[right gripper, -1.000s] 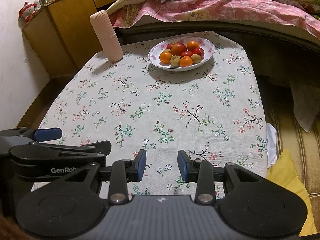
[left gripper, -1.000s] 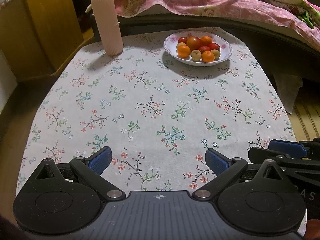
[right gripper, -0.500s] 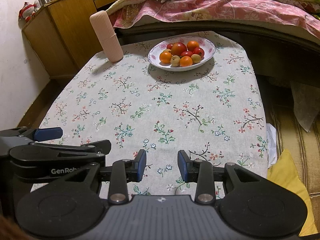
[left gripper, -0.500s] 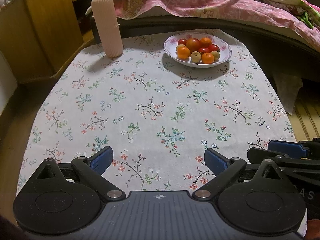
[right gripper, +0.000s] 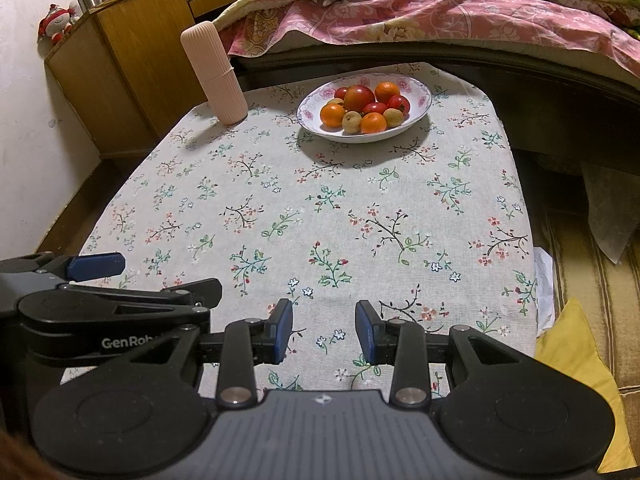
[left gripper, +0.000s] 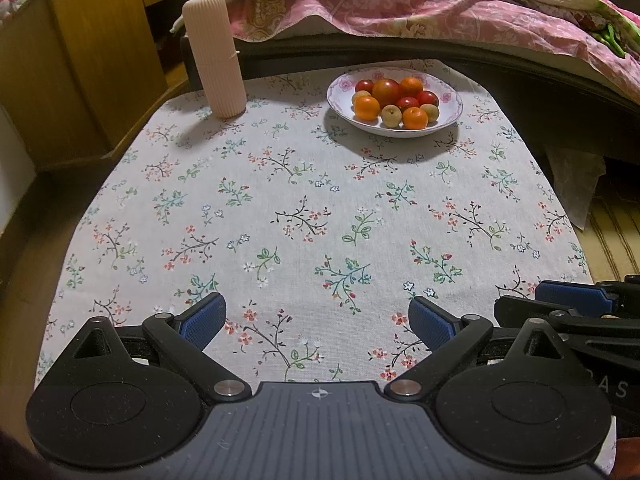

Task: Organize fruits

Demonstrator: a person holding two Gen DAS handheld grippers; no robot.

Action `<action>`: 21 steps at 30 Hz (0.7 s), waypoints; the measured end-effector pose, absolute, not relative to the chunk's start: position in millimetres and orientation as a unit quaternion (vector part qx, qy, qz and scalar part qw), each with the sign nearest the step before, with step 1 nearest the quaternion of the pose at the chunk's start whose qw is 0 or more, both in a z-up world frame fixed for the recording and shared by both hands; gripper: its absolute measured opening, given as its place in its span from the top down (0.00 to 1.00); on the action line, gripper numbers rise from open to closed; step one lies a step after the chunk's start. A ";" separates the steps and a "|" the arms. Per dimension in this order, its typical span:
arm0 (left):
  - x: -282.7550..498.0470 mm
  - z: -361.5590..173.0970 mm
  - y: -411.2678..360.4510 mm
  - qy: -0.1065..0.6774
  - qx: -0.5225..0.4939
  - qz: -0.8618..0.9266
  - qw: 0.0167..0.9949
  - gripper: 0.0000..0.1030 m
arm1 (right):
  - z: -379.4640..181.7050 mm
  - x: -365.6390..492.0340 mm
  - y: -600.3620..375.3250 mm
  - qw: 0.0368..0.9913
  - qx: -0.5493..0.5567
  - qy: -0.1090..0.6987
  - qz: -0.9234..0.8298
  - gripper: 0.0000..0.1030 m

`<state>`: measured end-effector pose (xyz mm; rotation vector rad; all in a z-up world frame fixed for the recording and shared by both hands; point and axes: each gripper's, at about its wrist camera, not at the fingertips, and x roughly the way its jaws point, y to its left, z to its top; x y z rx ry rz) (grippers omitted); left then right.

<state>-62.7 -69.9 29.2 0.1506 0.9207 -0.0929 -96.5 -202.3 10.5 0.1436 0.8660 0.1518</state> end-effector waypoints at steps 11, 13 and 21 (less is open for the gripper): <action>-63.4 29.5 -70.4 0.443 0.073 -0.043 0.893 0.03 | 10.3 -96.0 -202.3 0.903 0.069 0.419 0.074 0.66; -63.1 29.8 -70.2 0.443 0.072 -0.042 0.893 0.02 | 10.4 -95.8 -202.0 0.903 0.069 0.418 0.074 0.66; -63.3 30.0 -70.2 0.439 0.075 -0.036 0.895 0.01 | 10.1 -95.7 -202.8 0.903 0.068 0.418 0.074 0.65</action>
